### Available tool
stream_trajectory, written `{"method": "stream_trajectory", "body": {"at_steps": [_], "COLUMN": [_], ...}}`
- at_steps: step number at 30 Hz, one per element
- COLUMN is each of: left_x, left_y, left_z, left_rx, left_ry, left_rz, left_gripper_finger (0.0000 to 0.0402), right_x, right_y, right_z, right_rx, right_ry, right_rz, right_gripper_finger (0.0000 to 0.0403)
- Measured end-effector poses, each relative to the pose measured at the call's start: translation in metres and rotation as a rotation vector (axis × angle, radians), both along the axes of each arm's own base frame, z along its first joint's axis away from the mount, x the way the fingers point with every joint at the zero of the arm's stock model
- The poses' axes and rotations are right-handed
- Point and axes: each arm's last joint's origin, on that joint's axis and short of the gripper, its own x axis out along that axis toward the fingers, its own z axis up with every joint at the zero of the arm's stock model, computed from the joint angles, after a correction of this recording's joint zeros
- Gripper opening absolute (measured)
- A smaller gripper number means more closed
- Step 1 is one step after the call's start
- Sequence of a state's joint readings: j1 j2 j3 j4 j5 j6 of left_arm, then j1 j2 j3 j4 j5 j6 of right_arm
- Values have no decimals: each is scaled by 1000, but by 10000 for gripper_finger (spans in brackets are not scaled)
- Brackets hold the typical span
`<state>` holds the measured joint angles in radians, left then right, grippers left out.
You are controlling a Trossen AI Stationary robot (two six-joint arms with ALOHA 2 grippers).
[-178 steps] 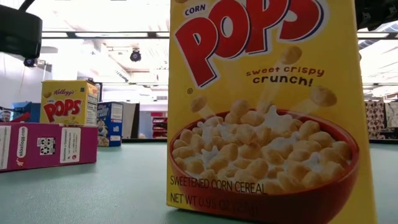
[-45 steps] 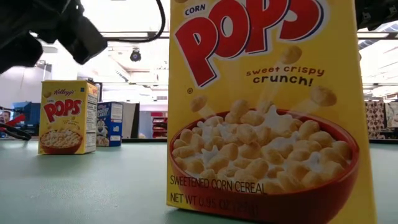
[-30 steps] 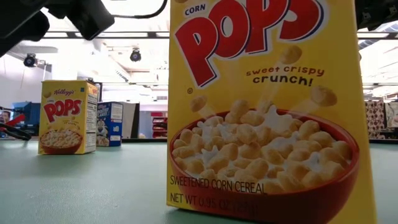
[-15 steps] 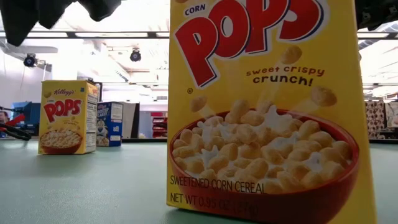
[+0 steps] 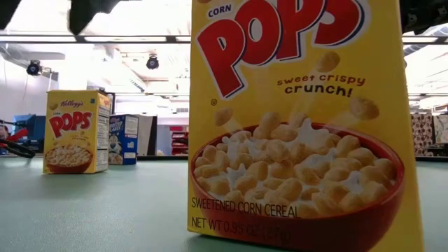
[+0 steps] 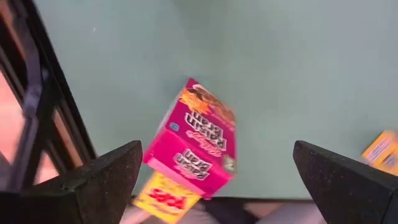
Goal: Stack cereal on shelf
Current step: Put the pink cereal box on the shelf
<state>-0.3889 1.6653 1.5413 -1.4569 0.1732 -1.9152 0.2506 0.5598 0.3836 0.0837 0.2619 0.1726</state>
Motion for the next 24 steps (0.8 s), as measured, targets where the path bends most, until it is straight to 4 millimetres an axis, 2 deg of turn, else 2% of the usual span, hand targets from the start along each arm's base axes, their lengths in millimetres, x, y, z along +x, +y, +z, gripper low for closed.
{"method": "stream_trajectory", "body": {"at_steps": [5,9,16,24], "left_x": [5,7,4,-10], "left_y": [-2,-7,-28,-56], "left_z": [0,-3,-12,-16], "left_rx": [1,13,64,115], "left_ry": [8,35,63,60], "left_rz": [353,551,688,793], "left_gripper_finger": [400,400,400,400], "right_x": [0,0,0,0], "right_y": [0,0,0,0], "right_z": [0,0,0,0], "right_rx": [0,0,0,0], "right_ry": [0,0,0,0], "right_rz": [0,0,0,0], "right_gripper_finger": [322,322,322,322]}}
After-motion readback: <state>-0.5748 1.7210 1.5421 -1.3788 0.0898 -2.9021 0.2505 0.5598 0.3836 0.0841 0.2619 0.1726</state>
